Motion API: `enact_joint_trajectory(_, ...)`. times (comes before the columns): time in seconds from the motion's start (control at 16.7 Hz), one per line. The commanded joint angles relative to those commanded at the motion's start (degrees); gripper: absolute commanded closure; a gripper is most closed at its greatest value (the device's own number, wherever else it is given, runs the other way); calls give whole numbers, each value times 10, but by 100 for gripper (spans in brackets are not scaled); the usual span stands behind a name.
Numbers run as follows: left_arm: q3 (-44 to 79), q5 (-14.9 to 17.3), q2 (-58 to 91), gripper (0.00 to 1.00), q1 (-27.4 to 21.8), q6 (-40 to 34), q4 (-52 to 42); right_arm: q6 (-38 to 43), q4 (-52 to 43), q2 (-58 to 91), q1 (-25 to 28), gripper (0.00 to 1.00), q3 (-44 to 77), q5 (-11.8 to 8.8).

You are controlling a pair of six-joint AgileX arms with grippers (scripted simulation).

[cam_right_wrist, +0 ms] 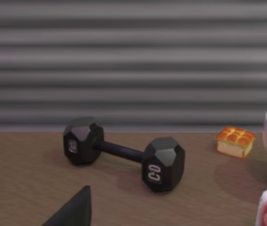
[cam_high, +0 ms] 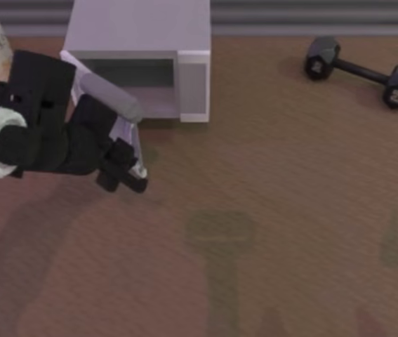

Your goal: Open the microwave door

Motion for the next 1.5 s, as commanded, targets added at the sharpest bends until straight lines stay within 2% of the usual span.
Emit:
enact_joint_trajectory(0.18,-1,5,0,100,-3,-1,-1,0,0,0,0,0,0,0)
enact_joint_trajectory(0.6,-5,39,-7,100,25,53,-19,0,0,0,0,0,0,0)
enact_joint_trajectory(1.5,-5,40,-7,100,25,54,-19,0,0,0,0,0,0,0)
